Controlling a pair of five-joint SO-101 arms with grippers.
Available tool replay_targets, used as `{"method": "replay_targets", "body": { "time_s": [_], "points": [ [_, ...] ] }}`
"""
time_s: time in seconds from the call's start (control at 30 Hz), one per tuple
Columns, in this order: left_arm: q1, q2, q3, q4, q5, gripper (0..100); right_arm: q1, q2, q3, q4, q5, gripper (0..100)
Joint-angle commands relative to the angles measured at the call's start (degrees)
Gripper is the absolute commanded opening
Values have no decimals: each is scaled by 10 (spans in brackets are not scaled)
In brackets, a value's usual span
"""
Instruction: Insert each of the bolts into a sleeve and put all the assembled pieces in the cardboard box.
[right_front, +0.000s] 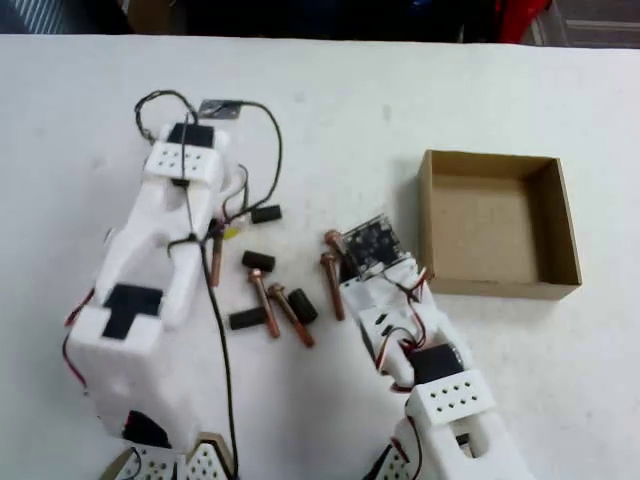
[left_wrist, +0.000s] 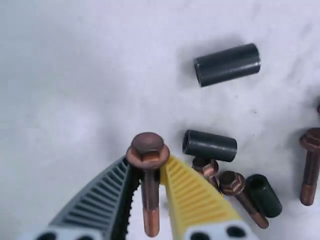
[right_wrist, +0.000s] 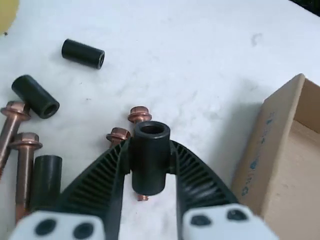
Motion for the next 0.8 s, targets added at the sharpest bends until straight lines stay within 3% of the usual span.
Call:
{"method": "replay_targets", "body": {
  "time_s": [0.0,0.3,0.47,0.6,0.77],
  "points": [
    [5,-131,68,-11,4,20,-6,-13,-9,-30,-52,16],
    [29,-378,287,-136,8,20,-65,-13,-5,-117,-59,16],
    [26,-497,349,-151,8,20,-100,-13,-4,-151,-61,16],
    [26,-580,374,-151,8,20,-109,-13,20,-203,-125,16],
    [29,-663,406,-163,8,20,-109,-13,38,-236,-124,16]
  ]
}}
